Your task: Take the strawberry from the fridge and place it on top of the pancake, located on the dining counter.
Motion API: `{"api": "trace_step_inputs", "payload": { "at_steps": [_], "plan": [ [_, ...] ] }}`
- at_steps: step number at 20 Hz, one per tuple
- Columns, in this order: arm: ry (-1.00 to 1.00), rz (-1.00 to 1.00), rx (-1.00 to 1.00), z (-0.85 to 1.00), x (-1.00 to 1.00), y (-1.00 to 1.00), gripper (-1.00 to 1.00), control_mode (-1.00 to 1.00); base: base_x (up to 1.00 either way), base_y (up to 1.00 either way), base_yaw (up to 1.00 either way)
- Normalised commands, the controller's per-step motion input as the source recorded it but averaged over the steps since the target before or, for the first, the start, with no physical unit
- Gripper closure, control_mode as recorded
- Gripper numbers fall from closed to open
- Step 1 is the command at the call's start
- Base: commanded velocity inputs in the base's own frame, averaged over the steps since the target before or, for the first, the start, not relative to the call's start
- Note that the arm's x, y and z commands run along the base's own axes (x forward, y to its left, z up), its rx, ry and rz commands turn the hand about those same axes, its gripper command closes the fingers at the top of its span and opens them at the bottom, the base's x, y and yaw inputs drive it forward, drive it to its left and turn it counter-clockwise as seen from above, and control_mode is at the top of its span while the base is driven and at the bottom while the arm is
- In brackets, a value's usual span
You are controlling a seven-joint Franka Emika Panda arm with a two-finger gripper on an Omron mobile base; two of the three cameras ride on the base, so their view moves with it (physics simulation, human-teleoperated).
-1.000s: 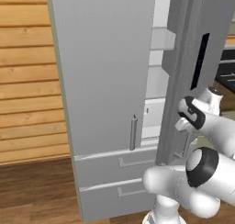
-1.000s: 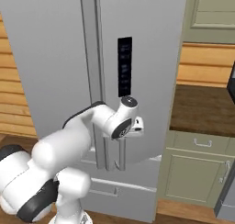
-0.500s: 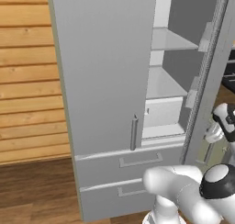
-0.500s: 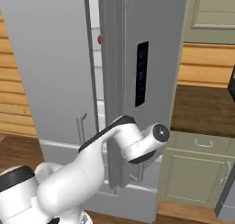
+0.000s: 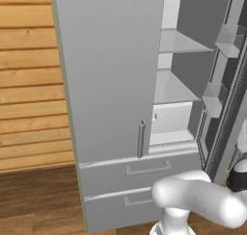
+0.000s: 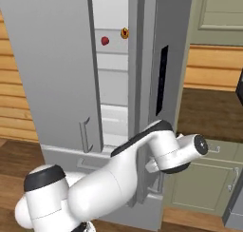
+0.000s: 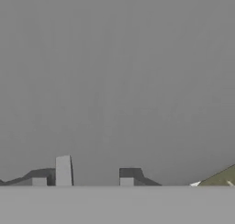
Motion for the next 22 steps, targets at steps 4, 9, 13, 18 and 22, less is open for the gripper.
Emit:
{"api": "trace_step_inputs", "payload": {
  "at_steps": [4, 9, 13, 18, 22],
  "plan": [
    [-0.28, 0.03, 0.13, -0.34, -0.21, -1.0, 1.0, -1.0, 0.0, 0.0, 0.0],
    [-0.33, -0.01, 0.04, -0.25, 0.0, -0.79, 1.0, -1.0, 0.0, 0.0, 0.0],
    [-0.24, -0.09, 0.01, 0.22, -0.23, -0.18, 1.0, -1.0, 0.0, 0.0, 0.0],
    [-0.21, -0.04, 0.0, 0.51, -0.59, -0.06, -1.0, -1.0, 0.0, 0.0, 0.0],
    [-0.25, 0.0, 0.0, 0.33, -0.94, 0.15, -1.0, -1.0, 0.0, 0.0, 0.0]
  ]
}}
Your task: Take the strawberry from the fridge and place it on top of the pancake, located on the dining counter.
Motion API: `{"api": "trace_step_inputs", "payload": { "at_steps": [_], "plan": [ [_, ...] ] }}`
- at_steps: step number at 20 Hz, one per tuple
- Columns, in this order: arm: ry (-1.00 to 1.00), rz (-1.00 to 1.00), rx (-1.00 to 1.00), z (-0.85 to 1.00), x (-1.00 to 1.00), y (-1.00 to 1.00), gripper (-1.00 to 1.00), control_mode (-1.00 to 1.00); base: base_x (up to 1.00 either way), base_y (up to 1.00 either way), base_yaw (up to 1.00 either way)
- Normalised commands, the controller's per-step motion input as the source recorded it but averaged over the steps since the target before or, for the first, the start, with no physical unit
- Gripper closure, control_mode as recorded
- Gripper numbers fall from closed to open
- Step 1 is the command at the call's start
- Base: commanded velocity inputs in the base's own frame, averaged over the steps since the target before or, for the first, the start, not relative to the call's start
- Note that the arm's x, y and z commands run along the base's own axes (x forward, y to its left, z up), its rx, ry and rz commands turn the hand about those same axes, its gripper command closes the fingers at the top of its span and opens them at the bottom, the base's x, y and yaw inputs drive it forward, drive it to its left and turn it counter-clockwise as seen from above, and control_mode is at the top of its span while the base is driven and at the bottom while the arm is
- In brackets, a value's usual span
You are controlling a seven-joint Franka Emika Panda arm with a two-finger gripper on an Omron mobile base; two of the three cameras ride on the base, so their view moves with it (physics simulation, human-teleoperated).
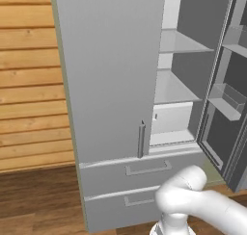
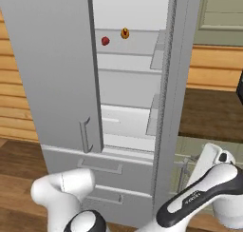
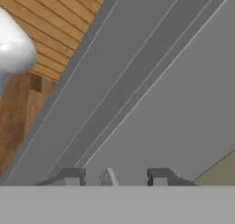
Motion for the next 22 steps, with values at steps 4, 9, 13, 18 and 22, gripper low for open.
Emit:
{"api": "trace_step_inputs", "payload": {
  "at_steps": [4, 9, 13, 18, 22],
  "plan": [
    [-0.17, -0.11, 0.0, 0.24, -1.0, 0.86, -1.0, -1.0, 0.0, 0.0, 0.0],
    [-0.02, -0.19, 0.0, 0.44, -0.73, 1.0, -1.0, -1.0, 0.0, 0.0, 0.0],
    [0.04, -0.16, 0.01, 0.6, -0.61, 1.0, -1.0, -1.0, 0.0, 0.0, 0.0],
    [0.07, -0.18, 0.01, 0.47, -0.43, 1.0, -1.0, -1.0, 0.0, 0.0, 0.0],
    [0.28, -0.09, 0.05, 0.62, -0.12, 1.0, -1.0, -1.0, 0.0, 0.0, 0.0]
  ]
}}
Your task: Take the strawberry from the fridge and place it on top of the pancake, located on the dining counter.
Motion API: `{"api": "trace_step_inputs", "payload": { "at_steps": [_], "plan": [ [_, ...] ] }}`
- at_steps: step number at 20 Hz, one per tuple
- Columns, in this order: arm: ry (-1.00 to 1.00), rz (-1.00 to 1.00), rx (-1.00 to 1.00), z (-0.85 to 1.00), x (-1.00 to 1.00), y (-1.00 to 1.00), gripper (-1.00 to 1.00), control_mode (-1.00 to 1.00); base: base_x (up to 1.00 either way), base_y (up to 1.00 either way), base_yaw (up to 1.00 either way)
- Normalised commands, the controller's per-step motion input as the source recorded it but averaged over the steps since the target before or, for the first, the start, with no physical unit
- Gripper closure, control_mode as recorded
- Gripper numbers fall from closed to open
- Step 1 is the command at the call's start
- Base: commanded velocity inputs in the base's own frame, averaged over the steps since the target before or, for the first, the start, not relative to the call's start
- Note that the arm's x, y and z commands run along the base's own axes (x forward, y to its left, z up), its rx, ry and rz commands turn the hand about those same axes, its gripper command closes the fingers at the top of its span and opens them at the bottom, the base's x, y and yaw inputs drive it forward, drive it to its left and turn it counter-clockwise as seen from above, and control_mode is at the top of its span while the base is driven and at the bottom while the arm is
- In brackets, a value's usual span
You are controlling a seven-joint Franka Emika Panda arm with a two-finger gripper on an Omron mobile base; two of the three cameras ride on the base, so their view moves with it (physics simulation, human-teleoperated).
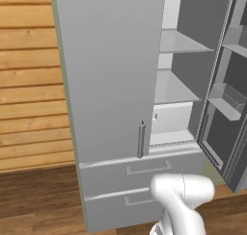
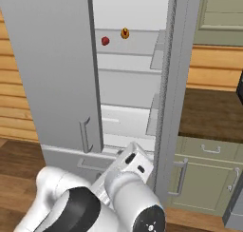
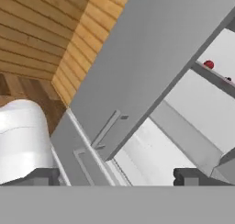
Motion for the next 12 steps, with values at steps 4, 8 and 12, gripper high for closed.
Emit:
{"api": "trace_step_inputs", "payload": {
  "at_steps": [4, 8, 12],
  "plan": [
    [0.47, -0.1, 0.07, 0.54, 0.04, 1.0, -1.0, -1.0, 0.0, 0.0, 0.0],
    [0.56, -0.04, 0.04, 0.16, 0.26, 0.75, -1.0, -1.0, 0.0, 0.0, 0.0],
    [0.36, -0.08, 0.0, 0.0, 0.51, 0.59, -1.0, -1.0, 0.0, 0.0, 0.0]
  ]
}}
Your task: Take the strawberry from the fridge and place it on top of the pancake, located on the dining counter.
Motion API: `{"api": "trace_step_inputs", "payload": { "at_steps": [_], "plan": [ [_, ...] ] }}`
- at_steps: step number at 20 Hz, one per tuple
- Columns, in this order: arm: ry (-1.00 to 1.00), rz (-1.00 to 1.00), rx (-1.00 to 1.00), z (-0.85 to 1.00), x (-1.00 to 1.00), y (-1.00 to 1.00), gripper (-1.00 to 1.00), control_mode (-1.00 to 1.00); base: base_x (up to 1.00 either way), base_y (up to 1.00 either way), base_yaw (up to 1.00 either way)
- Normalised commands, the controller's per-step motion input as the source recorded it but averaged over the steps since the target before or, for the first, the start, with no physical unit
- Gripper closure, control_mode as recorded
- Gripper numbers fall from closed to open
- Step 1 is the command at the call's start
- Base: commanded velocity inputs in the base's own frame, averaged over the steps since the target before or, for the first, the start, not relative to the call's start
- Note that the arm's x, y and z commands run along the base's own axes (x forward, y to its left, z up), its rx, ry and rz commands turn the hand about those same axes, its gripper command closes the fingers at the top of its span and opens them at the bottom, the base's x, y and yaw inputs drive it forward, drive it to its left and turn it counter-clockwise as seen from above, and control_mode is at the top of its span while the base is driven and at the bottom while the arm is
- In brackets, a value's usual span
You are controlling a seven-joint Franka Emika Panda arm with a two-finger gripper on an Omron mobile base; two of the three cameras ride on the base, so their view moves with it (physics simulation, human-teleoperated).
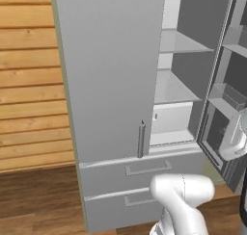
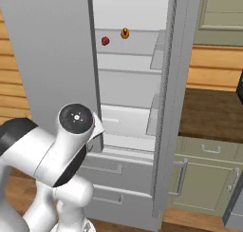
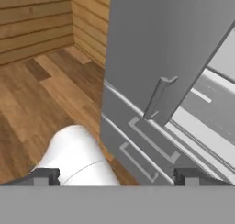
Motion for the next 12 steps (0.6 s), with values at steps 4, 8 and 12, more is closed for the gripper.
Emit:
{"api": "trace_step_inputs", "payload": {
  "at_steps": [4, 8, 12],
  "plan": [
    [0.16, -0.28, 0.09, -0.01, 0.48, 0.42, -1.0, -1.0, 0.0, 0.0, 0.0],
    [0.2, -0.38, 0.15, 0.0, 0.42, 0.6, -1.0, -1.0, 0.0, 0.0, 0.0],
    [0.16, -0.43, 0.08, 0.0, 0.32, 0.64, -1.0, -1.0, 0.0, 0.0, 0.0]
  ]
}}
